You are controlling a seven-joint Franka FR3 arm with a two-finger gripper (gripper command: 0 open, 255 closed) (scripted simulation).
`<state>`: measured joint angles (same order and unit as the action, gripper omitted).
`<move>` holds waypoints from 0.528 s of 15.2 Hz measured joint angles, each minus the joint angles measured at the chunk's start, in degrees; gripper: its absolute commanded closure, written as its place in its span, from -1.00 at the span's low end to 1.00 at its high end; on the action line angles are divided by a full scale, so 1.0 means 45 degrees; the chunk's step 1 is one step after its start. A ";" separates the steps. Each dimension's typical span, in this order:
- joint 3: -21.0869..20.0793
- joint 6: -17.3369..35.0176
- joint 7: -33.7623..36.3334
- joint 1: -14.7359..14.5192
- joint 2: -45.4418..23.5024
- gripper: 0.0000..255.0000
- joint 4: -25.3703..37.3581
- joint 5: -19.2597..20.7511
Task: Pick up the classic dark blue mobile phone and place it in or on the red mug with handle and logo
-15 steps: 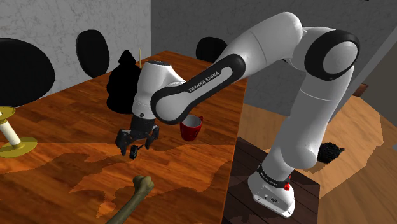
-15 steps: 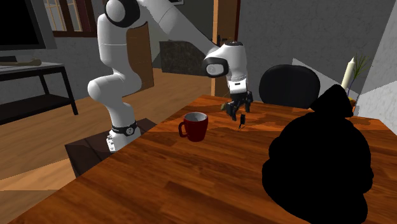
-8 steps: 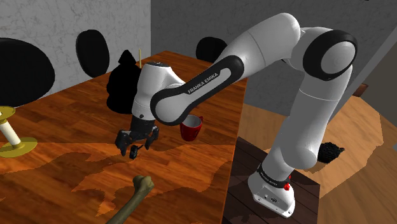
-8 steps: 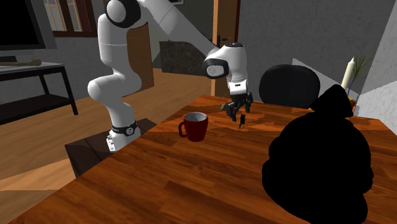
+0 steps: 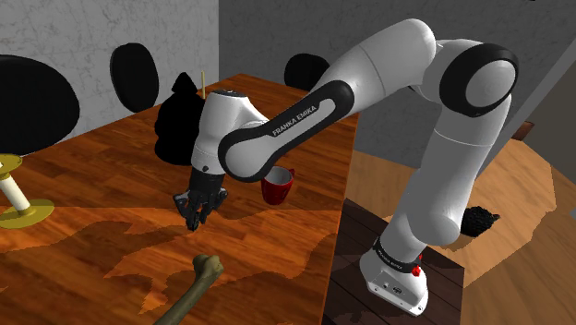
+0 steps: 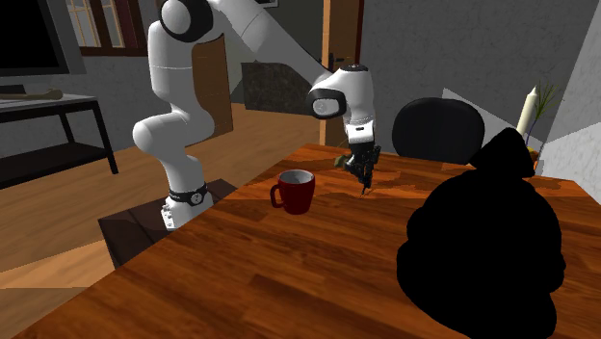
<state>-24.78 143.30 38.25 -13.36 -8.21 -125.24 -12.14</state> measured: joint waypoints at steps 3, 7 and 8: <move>0.0000 0.0001 0.0000 0.0000 0.0000 1.00 0.0000 0.0000; -0.0016 -0.0466 0.0017 0.0036 0.0322 1.00 0.0165 -0.0083; -0.0014 -0.0617 -0.0001 0.0057 0.0424 1.00 0.0219 -0.0116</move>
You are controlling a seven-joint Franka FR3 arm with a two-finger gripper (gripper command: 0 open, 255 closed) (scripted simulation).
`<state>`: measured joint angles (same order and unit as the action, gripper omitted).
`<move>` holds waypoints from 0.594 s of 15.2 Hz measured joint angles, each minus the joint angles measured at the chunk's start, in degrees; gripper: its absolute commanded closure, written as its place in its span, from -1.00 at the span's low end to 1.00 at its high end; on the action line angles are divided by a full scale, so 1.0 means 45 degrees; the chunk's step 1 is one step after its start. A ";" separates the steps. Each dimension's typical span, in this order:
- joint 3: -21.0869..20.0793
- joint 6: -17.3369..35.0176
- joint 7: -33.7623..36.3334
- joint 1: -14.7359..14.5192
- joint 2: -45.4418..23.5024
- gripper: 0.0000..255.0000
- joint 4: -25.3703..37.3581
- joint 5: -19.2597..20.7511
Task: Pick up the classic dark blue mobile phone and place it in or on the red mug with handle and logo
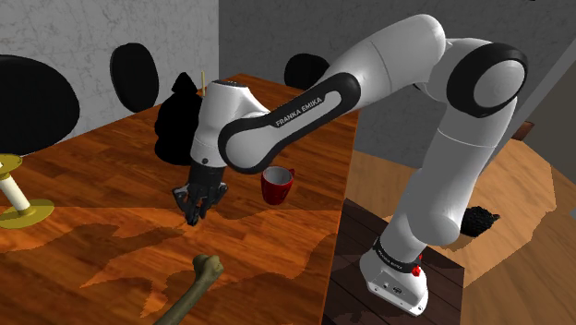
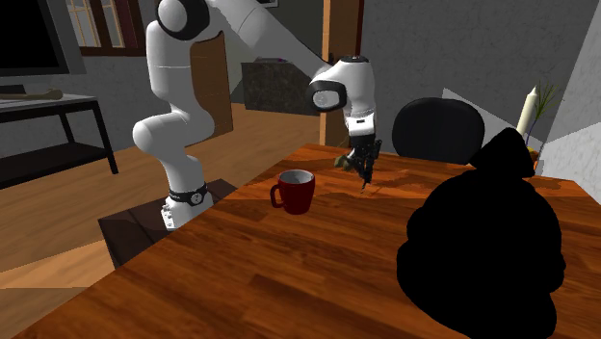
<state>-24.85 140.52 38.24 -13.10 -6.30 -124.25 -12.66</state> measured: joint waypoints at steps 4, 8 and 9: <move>-0.0006 -0.0678 0.0052 0.0037 0.0405 1.00 0.0300 -0.0085; 0.0004 -0.1336 0.0103 0.0074 0.0755 1.00 0.0633 -0.0146; 0.0008 -0.1528 0.0105 0.0087 0.0879 1.00 0.0707 -0.0180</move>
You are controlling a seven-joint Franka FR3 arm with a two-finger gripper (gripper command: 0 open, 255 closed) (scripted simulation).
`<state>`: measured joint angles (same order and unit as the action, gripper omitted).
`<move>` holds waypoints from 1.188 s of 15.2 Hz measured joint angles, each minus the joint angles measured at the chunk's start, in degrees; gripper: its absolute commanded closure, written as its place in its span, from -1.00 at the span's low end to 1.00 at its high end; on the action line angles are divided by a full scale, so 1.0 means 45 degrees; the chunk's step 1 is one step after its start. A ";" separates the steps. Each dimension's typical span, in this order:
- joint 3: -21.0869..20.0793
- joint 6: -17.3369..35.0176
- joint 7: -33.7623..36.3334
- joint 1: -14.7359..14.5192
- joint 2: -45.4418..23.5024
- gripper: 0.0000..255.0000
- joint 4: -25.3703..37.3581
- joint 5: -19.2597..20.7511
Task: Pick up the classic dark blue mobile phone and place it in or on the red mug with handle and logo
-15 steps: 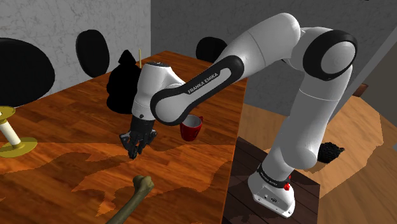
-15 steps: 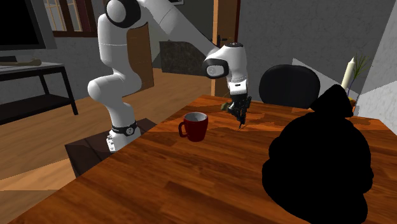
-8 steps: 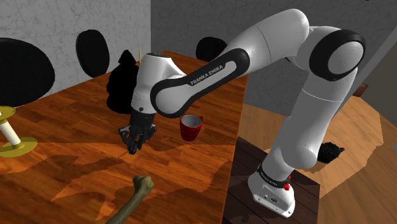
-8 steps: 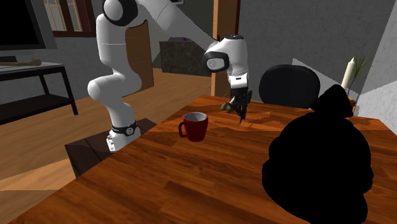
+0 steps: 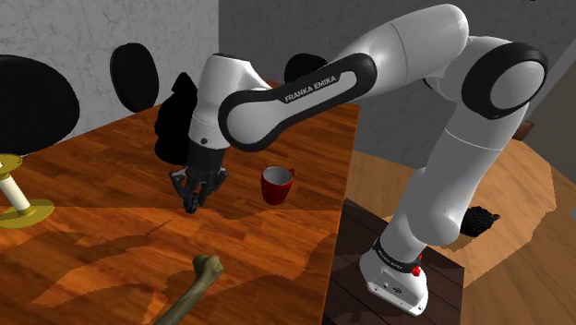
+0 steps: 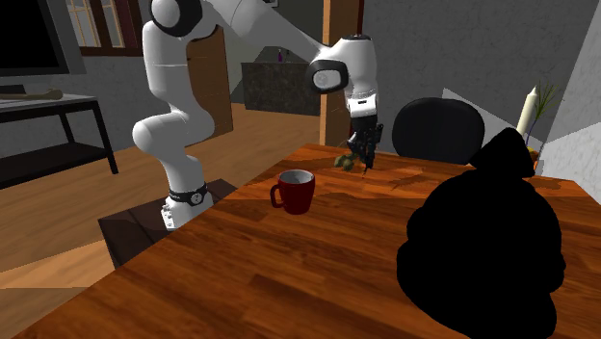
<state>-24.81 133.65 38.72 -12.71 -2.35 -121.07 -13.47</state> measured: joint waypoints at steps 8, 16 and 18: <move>0.0054 -0.1293 0.0115 0.0068 0.0556 1.00 0.0771 -0.0067; 0.0118 -0.2598 0.0275 0.0125 0.0970 1.00 0.1693 -0.0078; 0.0144 -0.2967 0.0316 0.0149 0.1015 1.00 0.2019 -0.0055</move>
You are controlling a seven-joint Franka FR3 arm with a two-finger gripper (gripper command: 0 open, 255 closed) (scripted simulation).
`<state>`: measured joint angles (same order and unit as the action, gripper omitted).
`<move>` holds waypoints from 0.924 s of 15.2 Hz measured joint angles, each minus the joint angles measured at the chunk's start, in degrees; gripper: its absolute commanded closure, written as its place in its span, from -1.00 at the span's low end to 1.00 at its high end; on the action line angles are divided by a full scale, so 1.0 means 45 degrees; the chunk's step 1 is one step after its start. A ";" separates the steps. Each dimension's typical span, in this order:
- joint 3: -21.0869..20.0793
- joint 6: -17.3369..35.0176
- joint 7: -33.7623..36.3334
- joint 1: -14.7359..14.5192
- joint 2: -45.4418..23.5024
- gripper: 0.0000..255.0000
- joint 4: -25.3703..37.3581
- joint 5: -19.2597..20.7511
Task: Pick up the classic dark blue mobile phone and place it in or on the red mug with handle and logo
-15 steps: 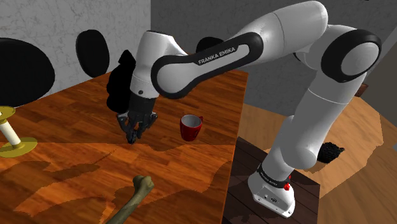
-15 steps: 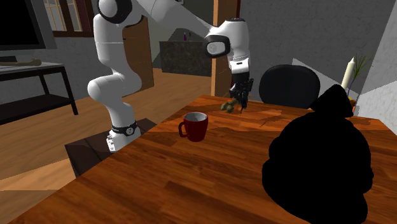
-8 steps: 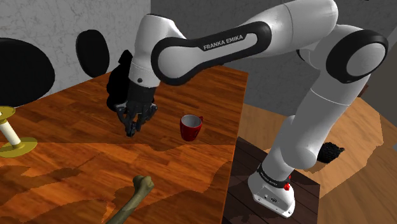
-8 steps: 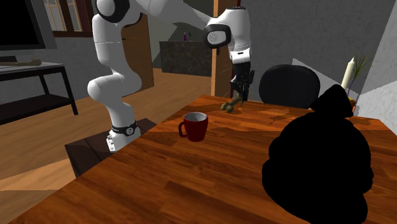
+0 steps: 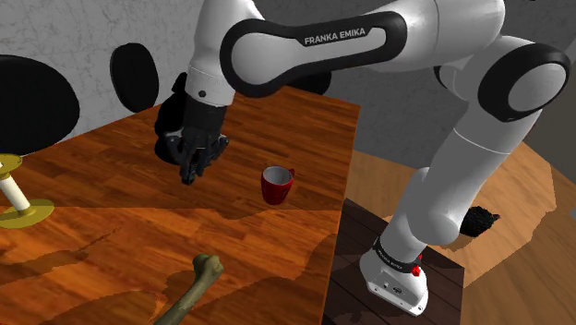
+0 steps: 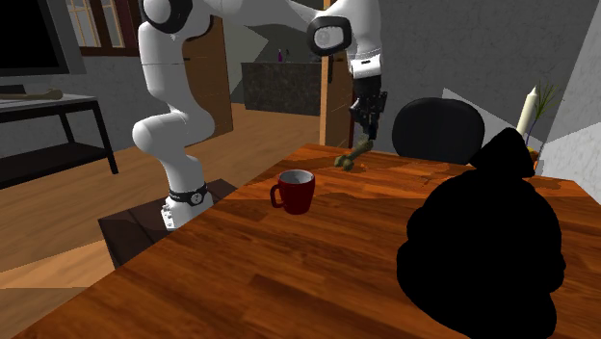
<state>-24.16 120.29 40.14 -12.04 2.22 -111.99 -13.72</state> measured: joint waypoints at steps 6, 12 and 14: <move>0.0652 -0.0623 -0.1229 0.0354 0.1807 1.00 -0.1352 -0.0829; 0.1880 -0.1502 -0.2936 0.0688 0.4188 1.00 -0.3258 -0.1447; 0.2298 -0.1835 -0.3419 0.0764 0.5024 1.00 -0.3900 -0.1525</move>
<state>-13.82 112.04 24.75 -8.60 24.83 -129.54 -20.58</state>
